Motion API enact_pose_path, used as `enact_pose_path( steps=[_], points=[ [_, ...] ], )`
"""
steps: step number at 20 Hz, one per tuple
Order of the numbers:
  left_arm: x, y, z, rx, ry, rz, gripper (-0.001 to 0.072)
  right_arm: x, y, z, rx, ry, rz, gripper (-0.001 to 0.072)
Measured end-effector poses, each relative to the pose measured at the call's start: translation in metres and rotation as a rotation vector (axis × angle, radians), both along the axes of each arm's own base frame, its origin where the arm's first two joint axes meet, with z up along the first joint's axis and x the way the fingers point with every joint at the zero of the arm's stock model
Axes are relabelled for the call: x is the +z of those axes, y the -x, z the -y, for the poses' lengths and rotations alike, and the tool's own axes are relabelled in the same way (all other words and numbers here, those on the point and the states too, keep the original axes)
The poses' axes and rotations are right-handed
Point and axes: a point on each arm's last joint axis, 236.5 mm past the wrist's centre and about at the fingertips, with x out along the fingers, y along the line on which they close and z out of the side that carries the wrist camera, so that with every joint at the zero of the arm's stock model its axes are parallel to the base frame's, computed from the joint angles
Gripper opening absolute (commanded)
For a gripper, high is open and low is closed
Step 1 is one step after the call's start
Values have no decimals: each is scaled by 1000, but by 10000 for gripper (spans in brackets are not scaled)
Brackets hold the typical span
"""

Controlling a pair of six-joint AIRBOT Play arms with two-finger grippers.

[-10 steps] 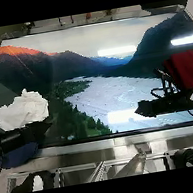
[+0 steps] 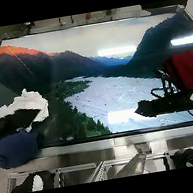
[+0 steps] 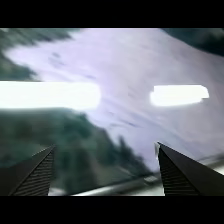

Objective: Fold the shirts.

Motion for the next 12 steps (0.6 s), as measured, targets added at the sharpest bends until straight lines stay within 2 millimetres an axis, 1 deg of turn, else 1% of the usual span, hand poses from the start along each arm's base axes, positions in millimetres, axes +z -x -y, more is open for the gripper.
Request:
enact_pose_path(
  steps=[1,3,4,6,8,9,10,12],
  points=[
    [3,-7,-22,57,-53,-20,720,0,0,0,0,0,0,17],
    [5,-19,-76,199,-148,-85,719,0,0,0,0,0,0,16],
    [2,-21,-104,269,-175,-132,719,0,0,0,0,0,0,17],
    [-12,-23,-148,376,-191,-224,718,0,0,0,0,0,0,17],
    [-39,-24,-186,457,-172,-328,718,0,0,0,0,0,0,16],
    [-53,-24,-201,483,-158,-373,718,0,0,0,0,0,-1,16],
    [-70,-24,-213,503,-139,-423,719,0,0,0,0,0,-1,16],
    [-102,-22,-231,524,-103,-505,719,0,0,0,0,0,-1,17]
  ],
)
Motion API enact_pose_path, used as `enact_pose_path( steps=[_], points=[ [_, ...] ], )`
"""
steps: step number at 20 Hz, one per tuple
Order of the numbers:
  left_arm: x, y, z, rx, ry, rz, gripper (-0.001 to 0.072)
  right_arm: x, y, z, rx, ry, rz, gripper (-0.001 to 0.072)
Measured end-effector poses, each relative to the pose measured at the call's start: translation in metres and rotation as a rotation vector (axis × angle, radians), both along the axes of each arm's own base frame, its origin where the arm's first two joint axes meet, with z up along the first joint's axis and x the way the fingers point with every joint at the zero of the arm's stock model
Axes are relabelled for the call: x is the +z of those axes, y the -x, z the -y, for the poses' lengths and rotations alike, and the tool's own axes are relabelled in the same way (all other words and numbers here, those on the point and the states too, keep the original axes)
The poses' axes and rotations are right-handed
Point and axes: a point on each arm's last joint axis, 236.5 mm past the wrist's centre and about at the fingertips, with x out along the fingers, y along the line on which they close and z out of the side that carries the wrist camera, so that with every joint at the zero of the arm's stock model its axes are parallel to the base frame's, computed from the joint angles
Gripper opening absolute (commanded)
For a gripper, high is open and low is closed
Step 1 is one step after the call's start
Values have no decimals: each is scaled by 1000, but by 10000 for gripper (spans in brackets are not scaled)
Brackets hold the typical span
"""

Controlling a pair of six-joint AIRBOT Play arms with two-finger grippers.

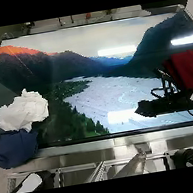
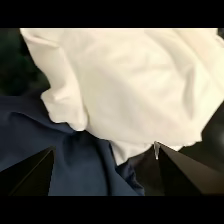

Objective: Fold the shirts.

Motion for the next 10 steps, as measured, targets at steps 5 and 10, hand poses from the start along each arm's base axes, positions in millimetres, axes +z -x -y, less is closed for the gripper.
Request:
enact_pose_path(
  steps=[5,10],
  points=[
    [-65,-1,-22,22,79,-99,688,0,0,0,0,0,0,16],
    [-94,-24,-11,-53,124,-101,-2,0,0,0,0,0,0,17]
  ],
)
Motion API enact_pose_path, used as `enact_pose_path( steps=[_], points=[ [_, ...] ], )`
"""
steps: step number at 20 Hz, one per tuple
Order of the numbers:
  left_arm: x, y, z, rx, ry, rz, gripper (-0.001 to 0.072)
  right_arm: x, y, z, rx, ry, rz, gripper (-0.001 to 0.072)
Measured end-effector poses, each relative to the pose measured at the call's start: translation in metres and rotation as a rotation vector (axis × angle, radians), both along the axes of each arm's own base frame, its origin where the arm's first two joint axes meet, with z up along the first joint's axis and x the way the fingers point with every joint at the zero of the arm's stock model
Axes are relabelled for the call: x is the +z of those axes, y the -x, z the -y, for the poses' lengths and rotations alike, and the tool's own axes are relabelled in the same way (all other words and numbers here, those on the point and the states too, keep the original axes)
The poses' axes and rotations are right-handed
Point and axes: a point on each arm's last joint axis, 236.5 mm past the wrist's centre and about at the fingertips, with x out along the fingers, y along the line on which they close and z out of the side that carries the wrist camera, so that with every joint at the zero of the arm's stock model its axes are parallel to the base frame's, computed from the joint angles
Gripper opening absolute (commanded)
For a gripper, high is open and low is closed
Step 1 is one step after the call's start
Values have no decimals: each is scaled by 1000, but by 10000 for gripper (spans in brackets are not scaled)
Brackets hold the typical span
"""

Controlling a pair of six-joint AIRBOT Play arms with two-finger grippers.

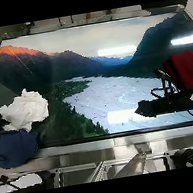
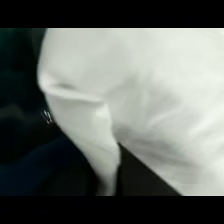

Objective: Fold the shirts.

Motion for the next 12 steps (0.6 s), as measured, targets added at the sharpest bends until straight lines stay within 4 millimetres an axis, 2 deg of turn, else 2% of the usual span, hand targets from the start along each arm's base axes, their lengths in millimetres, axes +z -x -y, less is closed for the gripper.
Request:
enact_pose_path(
  steps=[3,5,6,8,10,12],
  points=[
    [23,-40,16,-70,25,100,-2,0,0,0,0,0,0,16],
    [53,-69,39,-140,48,178,-1,0,0,0,0,0,0,16],
    [72,-83,57,-191,64,221,16,0,0,0,0,0,0,17],
    [113,-106,106,-309,107,308,17,0,0,0,0,0,0,16],
    [157,-121,172,-456,162,405,18,0,0,0,0,0,0,16],
    [197,-123,244,-616,216,490,18,0,0,0,0,0,0,16]
  ],
)
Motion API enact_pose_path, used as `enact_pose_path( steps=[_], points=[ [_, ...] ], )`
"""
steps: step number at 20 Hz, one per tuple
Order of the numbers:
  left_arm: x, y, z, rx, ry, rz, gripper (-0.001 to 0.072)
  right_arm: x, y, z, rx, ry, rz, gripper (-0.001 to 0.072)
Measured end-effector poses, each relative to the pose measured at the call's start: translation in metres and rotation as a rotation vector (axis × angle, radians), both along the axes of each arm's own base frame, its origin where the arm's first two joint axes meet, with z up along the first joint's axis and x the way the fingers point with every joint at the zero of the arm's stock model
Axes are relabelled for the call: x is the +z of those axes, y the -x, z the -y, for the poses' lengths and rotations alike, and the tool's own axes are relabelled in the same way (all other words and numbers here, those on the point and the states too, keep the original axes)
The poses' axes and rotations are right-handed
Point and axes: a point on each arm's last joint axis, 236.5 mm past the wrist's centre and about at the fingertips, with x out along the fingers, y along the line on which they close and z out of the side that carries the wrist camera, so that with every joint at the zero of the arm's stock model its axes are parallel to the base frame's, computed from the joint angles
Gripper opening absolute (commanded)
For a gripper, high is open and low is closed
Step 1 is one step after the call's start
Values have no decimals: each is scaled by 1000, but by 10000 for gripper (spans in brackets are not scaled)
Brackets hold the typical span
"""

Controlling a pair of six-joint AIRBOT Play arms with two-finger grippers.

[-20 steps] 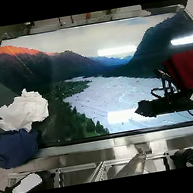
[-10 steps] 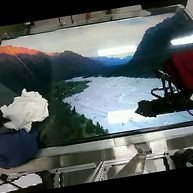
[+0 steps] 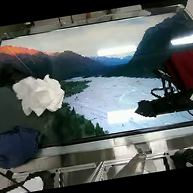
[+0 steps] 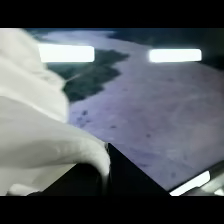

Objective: Fold the shirts.

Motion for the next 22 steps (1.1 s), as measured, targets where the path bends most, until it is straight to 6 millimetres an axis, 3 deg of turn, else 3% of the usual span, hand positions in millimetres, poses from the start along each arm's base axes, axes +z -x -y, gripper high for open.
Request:
enact_pose_path(
  steps=[2,5,7,9,10,11,12,13,14,15,16,19,22],
  points=[
    [35,11,71,-164,39,76,18,0,0,0,1,0,-2,16],
    [70,47,163,-392,84,150,19,0,1,-1,16,0,4,16],
    [75,73,207,-501,107,157,19,0,2,-1,34,4,15,16],
    [66,94,239,-566,122,139,16,0,1,-1,42,6,25,16],
    [57,100,252,-586,129,121,77,1,-1,-1,42,6,33,16],
    [46,104,262,-597,131,102,338,1,-3,-1,39,5,43,17],
    [35,106,269,-602,132,80,567,2,-5,-1,35,4,53,25],
    [23,106,275,-604,131,56,714,3,-8,-1,30,3,63,31],
    [13,106,278,-604,132,31,712,3,-10,-1,27,2,71,201],
    [6,104,277,-600,129,12,711,4,-12,-1,22,1,79,456],
    [0,102,272,-592,129,-9,711,4,-13,-1,20,0,84,530],
    [-11,93,232,-543,122,-104,710,5,-17,-1,13,-1,98,524],
    [-31,93,175,-441,112,-212,710,-1,-23,-1,1,4,89,525]
  ],
)
